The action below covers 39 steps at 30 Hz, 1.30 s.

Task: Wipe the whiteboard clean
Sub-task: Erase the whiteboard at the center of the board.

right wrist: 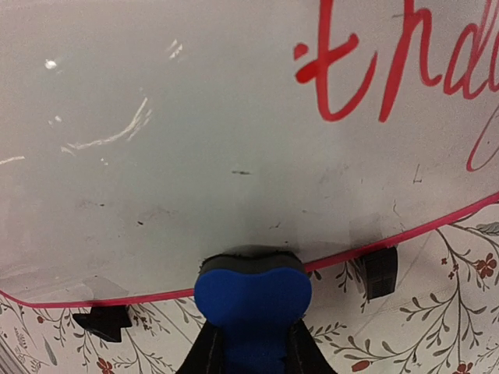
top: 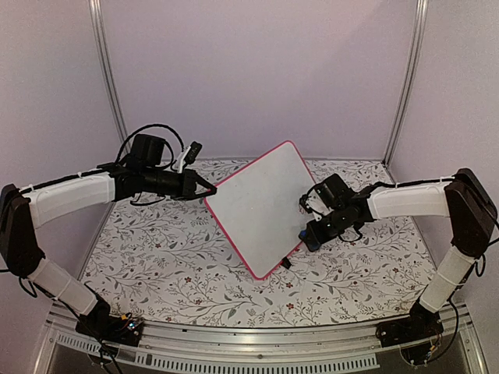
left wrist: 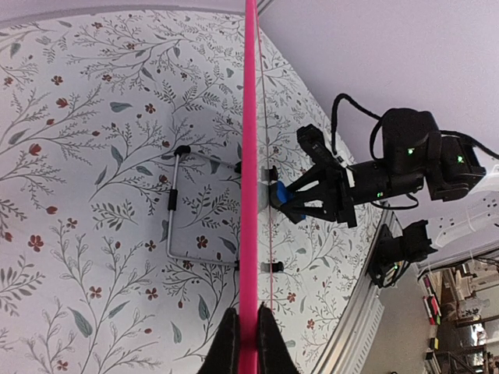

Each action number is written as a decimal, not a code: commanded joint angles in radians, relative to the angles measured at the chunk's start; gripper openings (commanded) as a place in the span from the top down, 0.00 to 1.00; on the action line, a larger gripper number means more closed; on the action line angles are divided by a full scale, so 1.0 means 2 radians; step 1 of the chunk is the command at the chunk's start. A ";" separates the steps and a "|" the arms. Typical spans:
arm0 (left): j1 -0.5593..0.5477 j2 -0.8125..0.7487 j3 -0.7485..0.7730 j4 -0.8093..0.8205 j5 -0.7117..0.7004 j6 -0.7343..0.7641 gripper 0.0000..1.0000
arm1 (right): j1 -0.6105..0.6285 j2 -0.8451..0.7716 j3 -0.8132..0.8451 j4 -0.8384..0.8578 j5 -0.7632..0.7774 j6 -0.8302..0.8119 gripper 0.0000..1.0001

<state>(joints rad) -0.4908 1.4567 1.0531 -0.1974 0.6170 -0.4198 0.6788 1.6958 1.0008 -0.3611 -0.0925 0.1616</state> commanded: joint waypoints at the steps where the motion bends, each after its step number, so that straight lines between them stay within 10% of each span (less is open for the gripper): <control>1: -0.009 -0.013 -0.001 0.009 0.018 0.022 1.00 | 0.008 -0.020 -0.001 -0.020 0.002 0.001 1.00; 14: -0.009 -0.013 -0.001 0.009 0.017 0.022 1.00 | 0.044 -0.008 0.095 -0.035 0.028 -0.021 1.00; 39: -0.009 -0.013 -0.001 0.010 0.019 0.023 1.00 | 0.052 -0.005 0.032 -0.031 0.035 0.002 1.00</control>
<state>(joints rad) -0.4908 1.4567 1.0531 -0.1978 0.6170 -0.4194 0.7769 1.7008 1.0481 -0.3748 -0.0601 0.1646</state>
